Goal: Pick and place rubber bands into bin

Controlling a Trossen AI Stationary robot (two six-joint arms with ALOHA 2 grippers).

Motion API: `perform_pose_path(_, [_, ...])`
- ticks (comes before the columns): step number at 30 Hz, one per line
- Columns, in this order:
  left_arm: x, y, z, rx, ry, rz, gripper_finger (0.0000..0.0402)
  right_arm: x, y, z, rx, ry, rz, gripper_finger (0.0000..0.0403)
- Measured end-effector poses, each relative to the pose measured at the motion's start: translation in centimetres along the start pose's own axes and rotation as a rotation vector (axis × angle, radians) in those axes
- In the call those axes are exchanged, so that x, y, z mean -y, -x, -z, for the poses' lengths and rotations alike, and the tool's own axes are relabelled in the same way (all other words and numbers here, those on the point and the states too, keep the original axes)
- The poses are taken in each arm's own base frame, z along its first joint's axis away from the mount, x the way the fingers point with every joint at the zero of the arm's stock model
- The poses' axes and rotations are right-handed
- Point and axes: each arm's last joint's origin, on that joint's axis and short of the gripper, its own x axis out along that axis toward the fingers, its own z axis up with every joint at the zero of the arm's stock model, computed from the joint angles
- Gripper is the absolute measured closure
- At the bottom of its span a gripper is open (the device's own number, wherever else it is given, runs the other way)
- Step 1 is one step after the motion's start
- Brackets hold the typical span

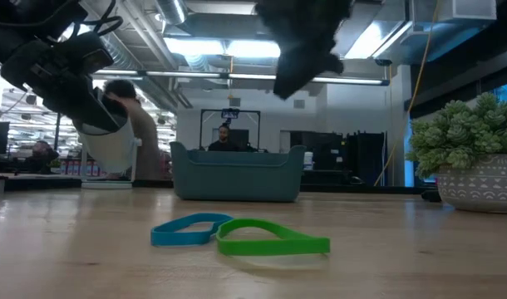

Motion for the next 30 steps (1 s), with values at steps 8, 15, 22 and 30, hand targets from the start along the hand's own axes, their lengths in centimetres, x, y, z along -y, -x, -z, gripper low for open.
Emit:
perform_pose_path(8, [0.4,-0.6,0.0,-0.021,-0.005,0.014,0.0400,-4.4,2.8,8.1,0.261,0.086,-0.185,0.0397])
perform_pose_path(15, [2.7,-1.4,-1.3,-0.072,-0.048,0.032,0.0399,-4.9,1.0,14.5,0.386,0.101,-0.291,0.0368])
perform_pose_path(22, [6.7,-3.1,-4.5,-0.114,-0.163,0.011,0.0398,-3.8,-0.6,17.3,0.355,-0.034,-0.333,0.0367])
perform_pose_path(30, [12.1,-7.3,-7.4,-0.205,-0.336,0.110,0.0397,-3.3,-1.2,18.5,0.335,-0.022,-0.327,0.0390])
